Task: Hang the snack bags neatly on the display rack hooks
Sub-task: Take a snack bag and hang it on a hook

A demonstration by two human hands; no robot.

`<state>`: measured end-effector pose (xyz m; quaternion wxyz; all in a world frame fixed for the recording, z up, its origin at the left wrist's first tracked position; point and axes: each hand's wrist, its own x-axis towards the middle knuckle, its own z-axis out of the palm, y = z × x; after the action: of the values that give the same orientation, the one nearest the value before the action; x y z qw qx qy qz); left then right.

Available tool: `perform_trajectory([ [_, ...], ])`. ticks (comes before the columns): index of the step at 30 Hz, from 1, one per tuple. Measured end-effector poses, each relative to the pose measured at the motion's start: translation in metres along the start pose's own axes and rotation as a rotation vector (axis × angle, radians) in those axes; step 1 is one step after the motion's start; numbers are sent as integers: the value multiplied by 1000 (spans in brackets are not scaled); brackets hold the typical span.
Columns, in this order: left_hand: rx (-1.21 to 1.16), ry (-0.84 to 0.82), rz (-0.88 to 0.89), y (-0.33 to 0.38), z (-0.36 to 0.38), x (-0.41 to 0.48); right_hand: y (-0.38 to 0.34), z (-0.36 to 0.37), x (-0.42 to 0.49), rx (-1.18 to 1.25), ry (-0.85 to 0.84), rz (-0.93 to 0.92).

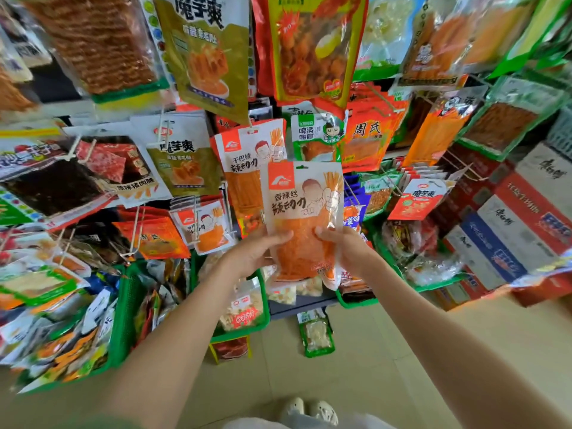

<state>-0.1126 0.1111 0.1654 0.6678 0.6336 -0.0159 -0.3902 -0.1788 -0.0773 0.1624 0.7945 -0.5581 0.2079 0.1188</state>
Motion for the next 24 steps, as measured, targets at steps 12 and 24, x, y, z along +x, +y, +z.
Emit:
perform_trajectory([
  [12, 122, 521, 188, -30, -87, -70, 38, 87, 42, -319, -223, -28],
  [24, 157, 751, 242, -36, -373, -273, 161, 401, 85, -570, -595, 82],
])
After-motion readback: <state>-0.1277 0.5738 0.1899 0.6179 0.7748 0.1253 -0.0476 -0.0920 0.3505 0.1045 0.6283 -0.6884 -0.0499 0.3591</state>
